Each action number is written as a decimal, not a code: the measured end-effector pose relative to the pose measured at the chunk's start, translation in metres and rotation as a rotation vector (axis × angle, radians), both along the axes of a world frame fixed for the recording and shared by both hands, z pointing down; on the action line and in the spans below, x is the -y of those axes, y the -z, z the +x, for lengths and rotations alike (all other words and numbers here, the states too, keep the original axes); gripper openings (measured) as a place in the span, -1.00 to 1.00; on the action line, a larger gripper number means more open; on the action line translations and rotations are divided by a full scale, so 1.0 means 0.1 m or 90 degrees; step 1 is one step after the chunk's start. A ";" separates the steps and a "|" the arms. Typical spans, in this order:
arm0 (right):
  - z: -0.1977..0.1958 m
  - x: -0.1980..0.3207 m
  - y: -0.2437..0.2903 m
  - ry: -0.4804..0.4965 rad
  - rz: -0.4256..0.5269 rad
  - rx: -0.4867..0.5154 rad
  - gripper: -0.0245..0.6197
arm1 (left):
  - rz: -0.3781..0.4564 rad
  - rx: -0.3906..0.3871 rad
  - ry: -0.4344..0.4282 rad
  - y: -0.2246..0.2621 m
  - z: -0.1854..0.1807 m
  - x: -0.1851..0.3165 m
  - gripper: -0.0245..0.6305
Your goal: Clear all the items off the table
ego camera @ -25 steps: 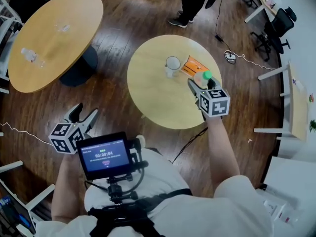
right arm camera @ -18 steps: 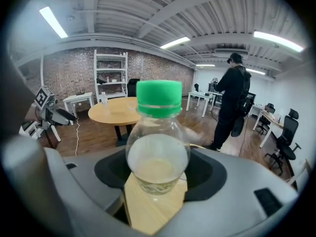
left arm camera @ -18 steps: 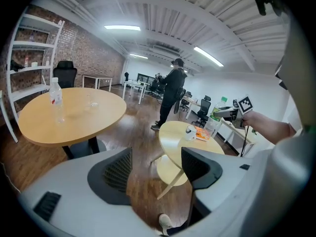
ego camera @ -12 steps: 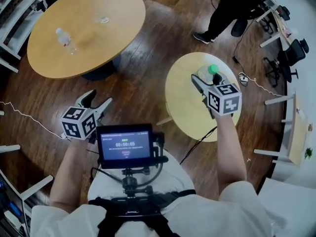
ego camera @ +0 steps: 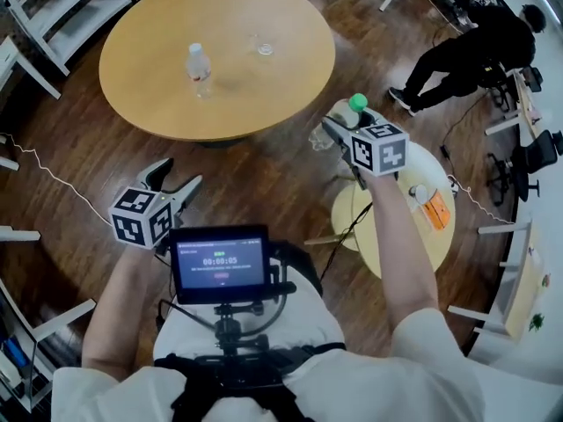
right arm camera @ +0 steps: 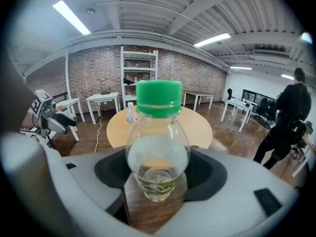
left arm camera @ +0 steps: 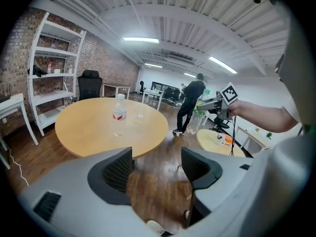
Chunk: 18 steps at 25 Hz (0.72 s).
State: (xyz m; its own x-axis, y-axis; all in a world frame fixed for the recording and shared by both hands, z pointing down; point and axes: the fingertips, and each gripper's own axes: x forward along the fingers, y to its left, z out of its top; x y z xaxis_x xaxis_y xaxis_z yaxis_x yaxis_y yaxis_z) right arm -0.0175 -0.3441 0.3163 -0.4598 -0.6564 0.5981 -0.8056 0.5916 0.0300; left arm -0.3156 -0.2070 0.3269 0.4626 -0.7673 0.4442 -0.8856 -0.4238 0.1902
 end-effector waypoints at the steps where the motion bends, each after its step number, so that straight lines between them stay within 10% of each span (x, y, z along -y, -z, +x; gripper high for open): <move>1: -0.22 0.11 -0.03 0.010 -0.004 0.003 0.03 | 0.000 0.002 0.011 0.02 -0.17 0.03 0.04; 18: -2.61 1.91 -0.67 0.182 0.027 -0.018 0.03 | -0.045 -0.025 0.219 -0.19 -1.37 0.30 0.04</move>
